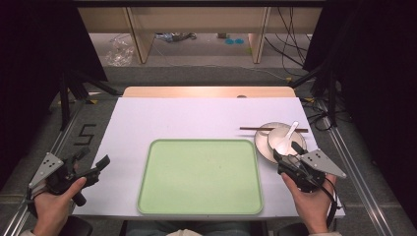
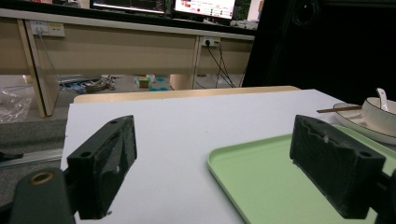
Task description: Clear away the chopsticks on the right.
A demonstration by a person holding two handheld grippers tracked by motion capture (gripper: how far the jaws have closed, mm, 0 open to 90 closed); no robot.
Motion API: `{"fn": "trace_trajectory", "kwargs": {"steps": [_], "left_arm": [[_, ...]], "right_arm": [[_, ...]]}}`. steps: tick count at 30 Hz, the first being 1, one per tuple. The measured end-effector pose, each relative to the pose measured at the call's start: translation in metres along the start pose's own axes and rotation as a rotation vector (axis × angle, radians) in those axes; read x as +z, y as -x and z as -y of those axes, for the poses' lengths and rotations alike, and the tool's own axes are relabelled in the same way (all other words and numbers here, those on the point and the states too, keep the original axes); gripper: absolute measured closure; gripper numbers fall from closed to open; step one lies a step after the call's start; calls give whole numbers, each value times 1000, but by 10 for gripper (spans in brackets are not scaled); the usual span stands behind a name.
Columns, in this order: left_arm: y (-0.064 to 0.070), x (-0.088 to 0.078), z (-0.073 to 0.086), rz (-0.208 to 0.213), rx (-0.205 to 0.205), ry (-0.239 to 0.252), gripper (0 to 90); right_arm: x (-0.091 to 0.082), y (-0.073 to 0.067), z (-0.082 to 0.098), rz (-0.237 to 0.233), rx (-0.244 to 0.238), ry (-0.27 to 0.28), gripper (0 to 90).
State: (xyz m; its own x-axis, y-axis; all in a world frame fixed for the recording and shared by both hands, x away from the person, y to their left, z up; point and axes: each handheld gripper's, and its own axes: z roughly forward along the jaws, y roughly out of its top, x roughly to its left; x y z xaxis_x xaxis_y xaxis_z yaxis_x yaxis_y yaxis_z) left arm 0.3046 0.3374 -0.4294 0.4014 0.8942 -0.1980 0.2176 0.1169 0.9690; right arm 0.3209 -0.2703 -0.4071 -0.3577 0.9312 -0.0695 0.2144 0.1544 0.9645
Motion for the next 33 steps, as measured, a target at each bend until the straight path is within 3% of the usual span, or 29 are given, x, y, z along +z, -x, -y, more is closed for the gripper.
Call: {"fn": "trace_trajectory", "kwargs": {"steps": [1, 5, 8, 9, 10, 11, 13, 16, 18, 21, 23, 24, 26, 27, 30, 32, 33], "left_arm": [[-1, -1, 0, 4, 17, -4, 147], [0, -2, 1, -5, 0, 2, 148], [-1, -2, 0, 4, 14, 8, 149], [-2, -2, 0, 11, 27, 11, 149], [-1, -3, 1, -1, 9, 10, 149], [-1, -3, 1, -3, 7, 5, 149], [0, -4, 0, -13, 1, 2, 149], [0, -4, 0, -8, 11, 0, 150], [0, -4, 1, -13, 3, -2, 150], [-2, -4, 1, 2, 14, 8, 151], [-1, -4, 1, -6, 0, 8, 151], [-1, -4, 1, -3, 4, 8, 151], [-1, -4, 1, -7, 0, 5, 151], [-1, -5, 1, -13, 0, -4, 151], [-1, -5, 1, -9, 6, 0, 152], [-2, -5, 1, -6, 15, -4, 152], [-2, -5, 1, -6, 15, -4, 152]], "right_arm": [[2, 0, -1, 4, -5, 6, 359], [11, -1, -5, 10, -23, 6, 368], [17, -2, -8, 14, -35, -2, 410], [22, -1, -10, 7, -39, -12, 460], [26, -1, -12, 3, -42, -31, 513], [35, -1, -17, -14, -40, -61, 617], [39, 0, -20, -13, -42, -84, 655], [60, 2, -31, 7, -43, -149, 836], [64, 2, -33, 9, -42, -170, 864], [87, 8, -42, 14, 6, -289, 900], [100, 10, -46, 18, 33, -362, 900], [100, 10, -46, 18, 33, -362, 900], [113, 13, -50, 14, 39, -434, 900], [126, 14, -54, 20, 78, -534, 900], [138, 16, -54, 26, 99, -567, 900], [159, 17, -53, 38, 100, -624, 900], [159, 17, -53, 38, 100, -624, 900]]}}
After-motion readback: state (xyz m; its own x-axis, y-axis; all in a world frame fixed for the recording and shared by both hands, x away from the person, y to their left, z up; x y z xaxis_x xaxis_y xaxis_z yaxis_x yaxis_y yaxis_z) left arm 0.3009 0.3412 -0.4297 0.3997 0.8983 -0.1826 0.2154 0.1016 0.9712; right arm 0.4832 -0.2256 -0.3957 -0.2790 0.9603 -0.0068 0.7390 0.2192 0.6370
